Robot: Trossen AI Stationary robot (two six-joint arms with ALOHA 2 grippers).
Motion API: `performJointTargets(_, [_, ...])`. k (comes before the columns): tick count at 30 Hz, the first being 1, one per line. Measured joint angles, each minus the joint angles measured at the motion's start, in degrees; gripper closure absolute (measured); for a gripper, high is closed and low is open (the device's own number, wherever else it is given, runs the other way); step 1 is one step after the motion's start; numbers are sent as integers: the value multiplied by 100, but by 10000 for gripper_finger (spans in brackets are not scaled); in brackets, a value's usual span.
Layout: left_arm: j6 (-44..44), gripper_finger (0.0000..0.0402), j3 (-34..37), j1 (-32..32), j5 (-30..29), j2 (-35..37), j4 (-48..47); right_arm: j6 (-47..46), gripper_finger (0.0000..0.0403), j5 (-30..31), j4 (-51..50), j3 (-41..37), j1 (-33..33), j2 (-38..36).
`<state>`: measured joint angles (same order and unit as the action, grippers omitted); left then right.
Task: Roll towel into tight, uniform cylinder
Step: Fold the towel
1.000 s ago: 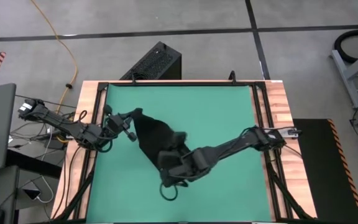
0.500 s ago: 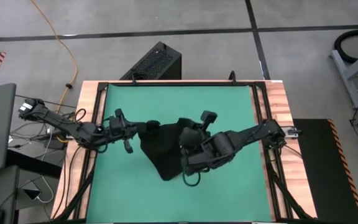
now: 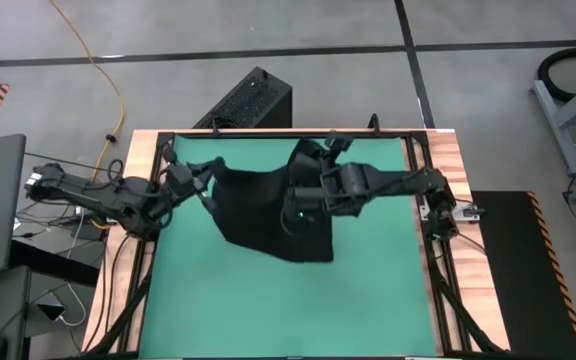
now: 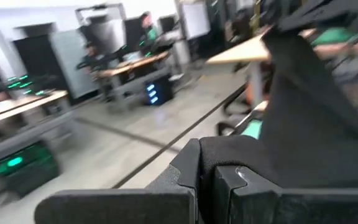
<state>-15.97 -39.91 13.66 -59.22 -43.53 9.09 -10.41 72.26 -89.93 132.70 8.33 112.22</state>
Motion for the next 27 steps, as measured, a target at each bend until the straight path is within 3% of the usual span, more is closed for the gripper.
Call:
performJointTargets(15, [1062, 401, -148, -1206, -95, -289, -2397, -289, 403, -486, -6, -69, -562, 85])
performJointTargets(27, [818, 401, -148, -2281, 749, -1074, -2464, -476, 403, -683, 131, -1378, -1316, 109])
